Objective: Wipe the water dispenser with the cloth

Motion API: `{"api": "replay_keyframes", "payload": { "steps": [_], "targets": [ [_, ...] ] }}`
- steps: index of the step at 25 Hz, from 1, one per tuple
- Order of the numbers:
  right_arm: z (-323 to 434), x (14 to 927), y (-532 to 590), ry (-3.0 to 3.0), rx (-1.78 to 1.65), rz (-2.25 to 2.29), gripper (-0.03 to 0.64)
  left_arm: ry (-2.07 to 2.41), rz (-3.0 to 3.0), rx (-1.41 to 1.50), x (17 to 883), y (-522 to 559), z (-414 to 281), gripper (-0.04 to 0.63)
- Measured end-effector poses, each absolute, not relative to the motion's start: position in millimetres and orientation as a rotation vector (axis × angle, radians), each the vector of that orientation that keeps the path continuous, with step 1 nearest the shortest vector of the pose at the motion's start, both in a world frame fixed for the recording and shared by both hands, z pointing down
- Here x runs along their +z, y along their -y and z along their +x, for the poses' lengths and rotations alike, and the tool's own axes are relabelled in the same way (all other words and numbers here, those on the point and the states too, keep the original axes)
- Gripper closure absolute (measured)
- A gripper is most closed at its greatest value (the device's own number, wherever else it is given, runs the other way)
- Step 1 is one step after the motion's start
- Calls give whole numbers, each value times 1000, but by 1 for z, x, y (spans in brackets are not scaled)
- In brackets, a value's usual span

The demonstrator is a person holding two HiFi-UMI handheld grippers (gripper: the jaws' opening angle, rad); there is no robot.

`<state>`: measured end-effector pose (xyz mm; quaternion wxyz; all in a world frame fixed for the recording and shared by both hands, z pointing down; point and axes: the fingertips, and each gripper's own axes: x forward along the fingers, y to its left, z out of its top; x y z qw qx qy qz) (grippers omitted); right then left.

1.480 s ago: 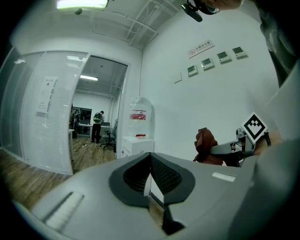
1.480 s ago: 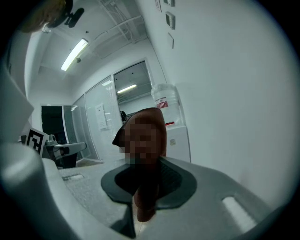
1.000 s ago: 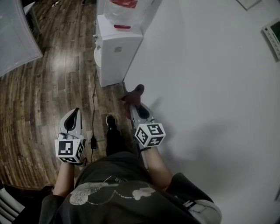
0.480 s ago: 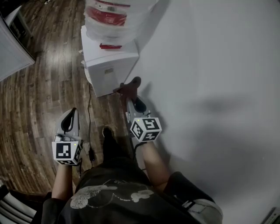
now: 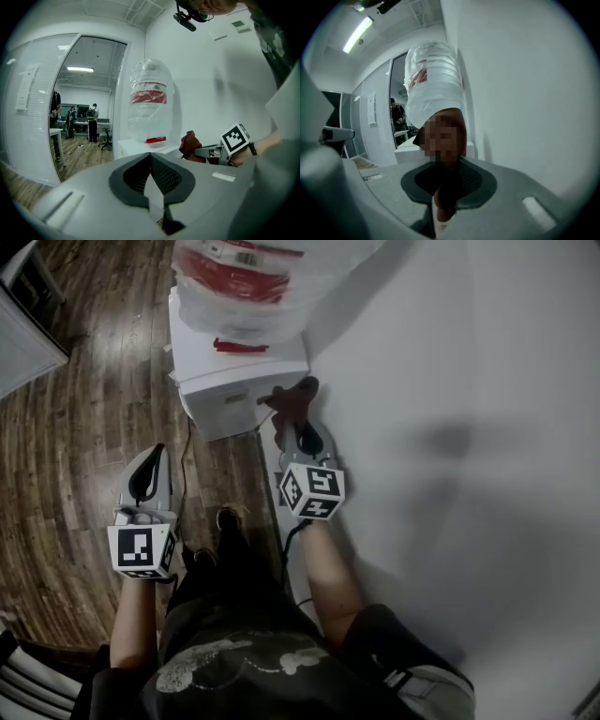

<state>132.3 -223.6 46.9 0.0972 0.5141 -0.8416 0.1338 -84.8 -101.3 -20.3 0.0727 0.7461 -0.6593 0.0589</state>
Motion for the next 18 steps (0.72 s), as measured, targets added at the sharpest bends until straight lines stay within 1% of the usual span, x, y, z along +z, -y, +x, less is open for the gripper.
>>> {"api": "replay_keyframes", "payload": {
  "steps": [4,7,12,18],
  "targets": [
    [136,60,218,2444,425,1584,560,1912,2321,164,-16,105,-79,577],
    [126,58,220,2458,429,1614,560,1899,2336,168,-4,104,-87,577],
    [119,74,232,2489,411,1680,560,1913,2337,150,32,106,-102,577],
    [116,99,266,2523,335,1741,560,1896,2340,130,74,136,-105,577]
  ]
}}
